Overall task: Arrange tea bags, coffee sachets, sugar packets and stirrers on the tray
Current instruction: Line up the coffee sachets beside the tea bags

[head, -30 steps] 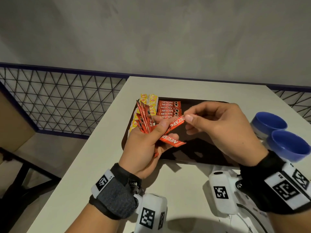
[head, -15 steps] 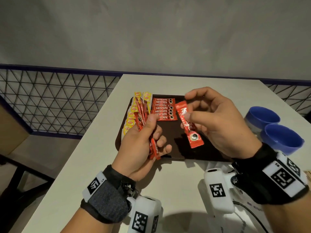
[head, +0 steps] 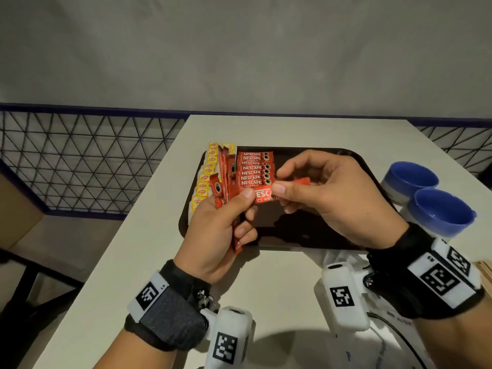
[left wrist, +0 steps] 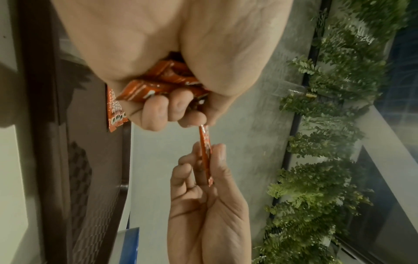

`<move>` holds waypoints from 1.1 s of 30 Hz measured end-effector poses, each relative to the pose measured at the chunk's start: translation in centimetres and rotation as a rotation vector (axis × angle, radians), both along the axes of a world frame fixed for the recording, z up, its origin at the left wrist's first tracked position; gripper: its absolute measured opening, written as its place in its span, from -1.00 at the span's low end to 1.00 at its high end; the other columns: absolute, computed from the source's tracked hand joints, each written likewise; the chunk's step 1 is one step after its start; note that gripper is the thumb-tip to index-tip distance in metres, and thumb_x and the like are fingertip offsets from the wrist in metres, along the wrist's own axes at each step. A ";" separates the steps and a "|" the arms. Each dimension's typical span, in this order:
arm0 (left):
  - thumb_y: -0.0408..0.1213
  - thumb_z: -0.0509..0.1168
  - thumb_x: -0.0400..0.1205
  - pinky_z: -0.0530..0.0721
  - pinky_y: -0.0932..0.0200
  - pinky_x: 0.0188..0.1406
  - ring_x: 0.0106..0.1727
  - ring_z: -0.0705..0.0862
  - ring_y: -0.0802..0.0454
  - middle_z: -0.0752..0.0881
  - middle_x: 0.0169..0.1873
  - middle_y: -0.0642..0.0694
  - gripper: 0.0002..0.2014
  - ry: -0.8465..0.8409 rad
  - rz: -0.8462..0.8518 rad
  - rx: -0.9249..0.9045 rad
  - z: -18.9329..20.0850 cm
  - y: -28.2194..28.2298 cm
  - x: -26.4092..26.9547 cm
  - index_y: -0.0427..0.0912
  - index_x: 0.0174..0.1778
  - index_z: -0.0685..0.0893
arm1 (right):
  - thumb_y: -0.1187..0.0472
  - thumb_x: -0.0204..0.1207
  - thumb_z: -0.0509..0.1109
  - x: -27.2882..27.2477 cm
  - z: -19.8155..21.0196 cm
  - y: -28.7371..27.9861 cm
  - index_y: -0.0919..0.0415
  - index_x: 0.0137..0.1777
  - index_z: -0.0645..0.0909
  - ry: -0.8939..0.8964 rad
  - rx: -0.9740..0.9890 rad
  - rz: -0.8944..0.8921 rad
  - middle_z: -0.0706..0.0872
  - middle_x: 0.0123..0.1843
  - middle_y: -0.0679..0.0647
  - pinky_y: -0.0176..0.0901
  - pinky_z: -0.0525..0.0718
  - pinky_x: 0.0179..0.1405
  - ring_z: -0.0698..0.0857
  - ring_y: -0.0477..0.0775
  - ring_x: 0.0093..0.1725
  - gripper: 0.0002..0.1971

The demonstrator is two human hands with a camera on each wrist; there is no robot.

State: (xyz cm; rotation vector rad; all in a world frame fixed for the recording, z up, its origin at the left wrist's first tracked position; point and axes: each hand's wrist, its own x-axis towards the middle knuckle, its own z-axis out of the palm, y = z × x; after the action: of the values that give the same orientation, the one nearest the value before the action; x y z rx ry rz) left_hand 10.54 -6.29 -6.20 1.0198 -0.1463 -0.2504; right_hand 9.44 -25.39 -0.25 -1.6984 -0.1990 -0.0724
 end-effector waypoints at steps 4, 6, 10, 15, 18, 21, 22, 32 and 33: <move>-0.33 0.31 0.75 0.38 0.27 -0.57 -0.56 0.35 0.13 0.53 -0.40 -0.14 -0.90 0.009 0.116 -0.026 -0.3 0.2 0.6 -0.23 -0.07 0.63 | 0.40 0.53 0.57 0.4 -0.4 -0.4 0.40 0.06 0.77 0.014 0.009 -0.046 0.79 -0.14 0.44 -0.07 0.86 -0.27 0.78 0.24 -0.25 -0.86; -0.33 0.31 0.76 0.39 0.27 -0.56 -0.55 0.36 0.12 0.53 -0.40 -0.13 -0.91 0.009 0.138 -0.038 -0.3 0.3 0.7 -0.23 -0.06 0.61 | 0.40 0.56 0.56 0.6 -0.6 -0.5 0.34 0.05 0.80 0.017 0.005 -0.078 0.82 -0.16 0.39 -0.12 0.86 -0.25 0.80 0.20 -0.24 -0.89; -0.29 0.37 0.75 0.39 0.24 -0.54 -0.50 0.33 0.09 0.48 -0.40 -0.11 -0.88 0.011 0.209 -0.042 -0.4 0.6 1.1 -0.21 -0.07 0.60 | 0.38 0.55 0.57 1.0 -0.8 -0.7 0.25 0.05 0.85 0.040 -0.034 -0.082 0.87 -0.15 0.29 -0.14 0.87 -0.18 0.84 0.13 -0.22 -0.88; -0.22 0.44 0.72 0.27 0.21 -0.54 -0.50 0.24 0.09 0.28 -0.41 -0.05 -0.75 0.073 0.318 -0.040 -0.5 0.8 1.5 -0.09 -0.24 0.57 | 0.42 0.56 0.57 4.3 -0.4 -1.2 0.30 0.04 0.84 0.088 -0.023 -0.168 0.87 -0.15 0.29 -0.13 0.90 -0.15 0.82 0.09 -0.24 -0.89; -0.22 0.43 0.73 0.27 0.23 -0.56 -0.49 0.22 0.09 0.25 -0.40 -0.03 -0.79 0.098 0.318 -0.071 -0.4 0.9 1.6 -0.13 -0.15 0.56 | 0.48 0.58 0.53 7.1 -0.7 -1.4 0.35 0.06 0.80 0.198 -0.042 -0.114 0.83 -0.01 0.31 -0.18 0.89 -0.16 0.86 0.06 -0.21 -0.88; -0.22 0.42 0.73 0.27 0.23 -0.56 -0.50 0.22 0.09 0.27 -0.40 -0.03 -0.81 0.104 0.320 -0.079 -0.3 0.9 1.6 -0.19 0.03 0.54 | 0.50 0.57 0.52 9.4 -1.7 -1.2 0.37 0.11 0.79 0.279 -0.164 -0.050 0.82 0.10 0.34 -0.15 0.89 -0.10 0.87 0.13 -0.09 -0.84; -0.21 0.42 0.73 0.26 0.23 -0.56 -0.50 0.22 0.09 0.27 -0.40 -0.04 -0.81 0.104 0.317 -0.074 -0.3 0.9 1.6 -0.18 0.04 0.54 | 0.51 0.57 0.52 10.0 -2.1 -1.1 0.37 0.11 0.79 0.301 -0.214 -0.041 0.82 0.11 0.33 -0.14 0.90 -0.09 0.86 0.14 -0.07 -0.84; -0.23 0.43 0.72 0.28 0.23 -0.56 -0.49 0.25 0.10 0.33 -0.43 -0.01 -0.84 0.116 0.282 -0.071 -0.4 1.0 1.6 -0.09 -0.12 0.59 | 0.52 0.56 0.53 13.5 -3.7 -0.5 0.31 -0.01 0.83 0.384 -0.405 -0.059 0.85 -0.09 0.26 -0.10 0.89 -0.17 0.78 0.07 -0.24 -0.86; -0.23 0.43 0.72 0.29 0.23 -0.56 -0.49 0.25 0.09 0.33 -0.43 -0.01 -0.84 0.117 0.284 -0.072 -0.3 1.0 1.6 -0.09 -0.12 0.59 | 0.51 0.55 0.55 13.6 -3.7 -0.4 0.34 -0.01 0.83 0.382 -0.439 -0.061 0.86 -0.10 0.25 -0.10 0.89 -0.18 0.79 0.07 -0.24 -0.88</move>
State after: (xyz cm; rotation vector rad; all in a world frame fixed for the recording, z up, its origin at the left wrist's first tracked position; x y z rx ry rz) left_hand 12.11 -5.30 -6.55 0.9388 0.0948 -0.0452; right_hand 23.07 -25.76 -3.92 -2.1167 0.1337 0.2678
